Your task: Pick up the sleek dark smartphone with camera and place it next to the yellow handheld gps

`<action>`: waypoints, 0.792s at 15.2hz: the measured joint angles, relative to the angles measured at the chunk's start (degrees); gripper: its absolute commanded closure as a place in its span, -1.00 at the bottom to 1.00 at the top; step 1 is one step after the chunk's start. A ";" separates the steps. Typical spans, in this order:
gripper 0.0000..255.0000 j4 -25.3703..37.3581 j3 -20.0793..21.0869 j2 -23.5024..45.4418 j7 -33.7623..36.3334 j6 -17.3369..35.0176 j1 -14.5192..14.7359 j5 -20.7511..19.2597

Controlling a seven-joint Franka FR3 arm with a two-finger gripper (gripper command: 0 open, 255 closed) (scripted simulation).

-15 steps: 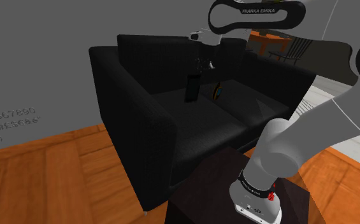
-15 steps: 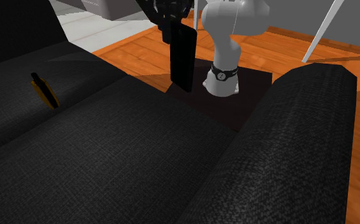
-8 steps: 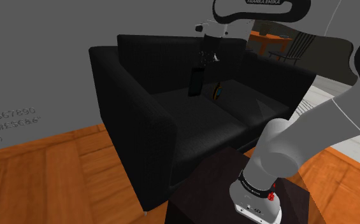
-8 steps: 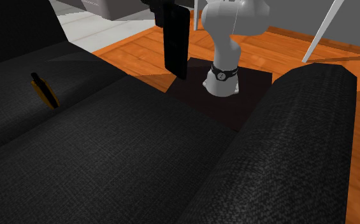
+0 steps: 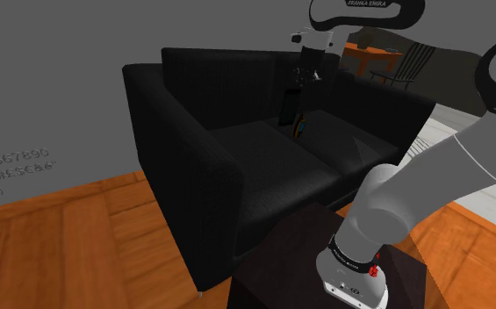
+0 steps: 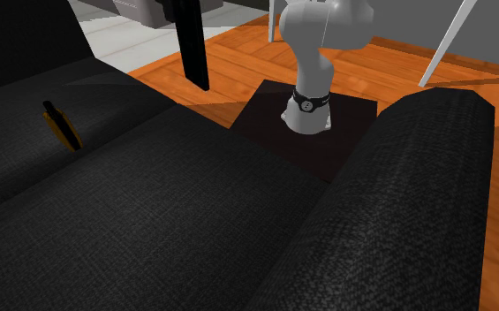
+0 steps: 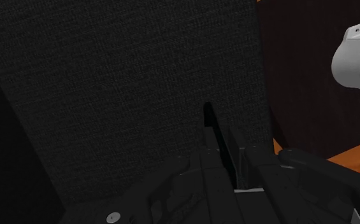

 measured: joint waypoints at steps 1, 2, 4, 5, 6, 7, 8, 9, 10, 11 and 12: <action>1.00 -0.15 -0.98 0.02 -1.22 0.35 -0.36 -0.38; 1.00 0.41 -2.18 0.50 -2.68 0.45 -0.66 -0.64; 1.00 2.51 -4.71 2.20 -5.78 0.41 -1.02 -0.79; 1.00 3.25 -5.94 2.85 -7.28 0.50 -1.25 -0.89; 1.00 4.22 -7.38 3.78 -9.00 0.66 -1.45 -0.90; 1.00 5.57 -8.81 4.78 -10.77 0.46 -1.61 -0.79; 1.00 6.51 -10.26 5.79 -12.51 0.66 -1.77 -0.65; 1.00 8.19 -11.84 7.07 -14.45 0.36 -1.87 -0.31; 1.00 9.23 -13.18 8.21 -16.02 0.53 -1.93 0.07; 1.00 10.20 -14.52 9.30 -17.62 0.68 -2.02 0.47; 1.00 12.17 -16.38 11.40 -19.69 0.70 -1.92 1.45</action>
